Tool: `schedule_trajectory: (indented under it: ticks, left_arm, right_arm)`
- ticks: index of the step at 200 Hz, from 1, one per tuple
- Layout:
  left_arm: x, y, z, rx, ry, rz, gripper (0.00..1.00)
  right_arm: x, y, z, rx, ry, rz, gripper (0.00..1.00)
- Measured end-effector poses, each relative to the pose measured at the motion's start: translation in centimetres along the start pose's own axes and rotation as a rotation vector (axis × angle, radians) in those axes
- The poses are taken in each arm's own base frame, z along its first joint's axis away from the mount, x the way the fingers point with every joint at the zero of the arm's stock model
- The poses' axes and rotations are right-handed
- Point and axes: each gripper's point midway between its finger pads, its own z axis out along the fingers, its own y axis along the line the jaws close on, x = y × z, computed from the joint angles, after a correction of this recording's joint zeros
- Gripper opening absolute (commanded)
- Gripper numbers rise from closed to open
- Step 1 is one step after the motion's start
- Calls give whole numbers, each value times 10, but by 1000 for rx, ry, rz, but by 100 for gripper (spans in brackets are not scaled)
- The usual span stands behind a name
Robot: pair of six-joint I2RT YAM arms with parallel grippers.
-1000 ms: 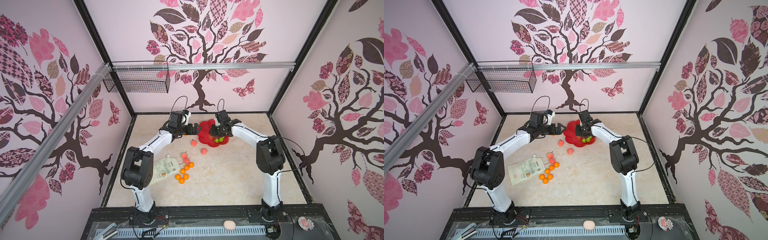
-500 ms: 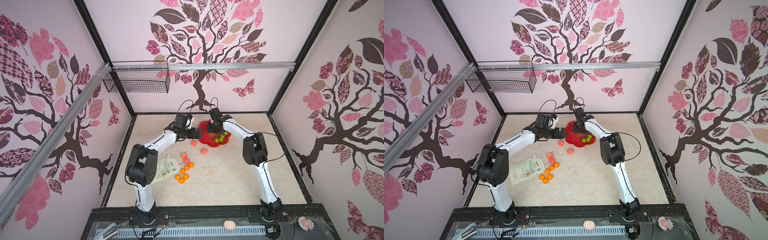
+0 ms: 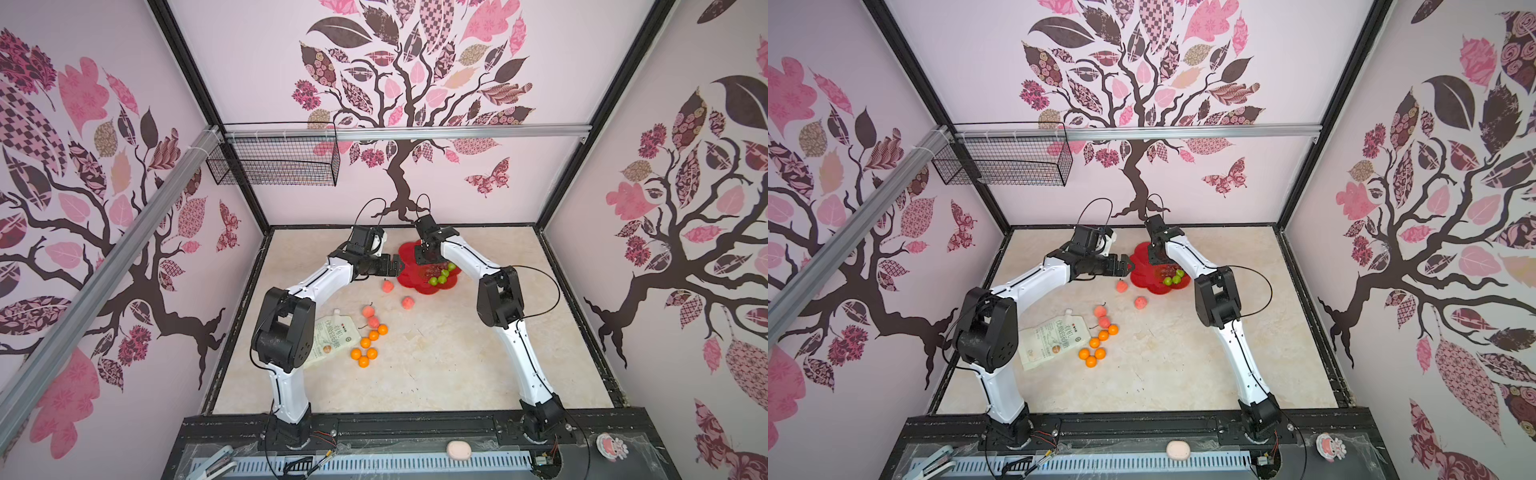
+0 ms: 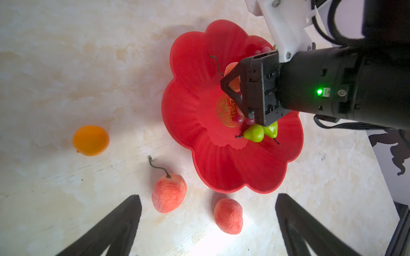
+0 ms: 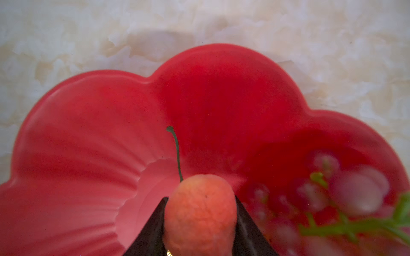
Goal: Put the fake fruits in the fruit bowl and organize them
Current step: 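Carry the peach into the red bowl with the right gripper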
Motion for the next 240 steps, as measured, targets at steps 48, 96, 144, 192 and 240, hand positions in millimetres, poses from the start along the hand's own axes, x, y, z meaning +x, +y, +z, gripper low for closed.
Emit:
schedule_trajectory:
  ticks: [48,96,144,192,240]
  left_arm:
    - [2,-5,1,31,24,18,98]
    - [6,-11,1,61,51,22,98]
    - [8,-15,1,85,62,37,98]
    - [7,-20,-2,112,70,53,98]
    - [-5,-7,-15,135,40,33,98]
  right_arm:
    - [5,-1,0,5,19,-18,48]
    - [9,-1,0,7,36,-25,50]
    - [11,-2,-1,10,45,-32,51]
    - [10,-2,-3,10,45,-34,53]
    - [1,1,-26,-4,2,-14,53]
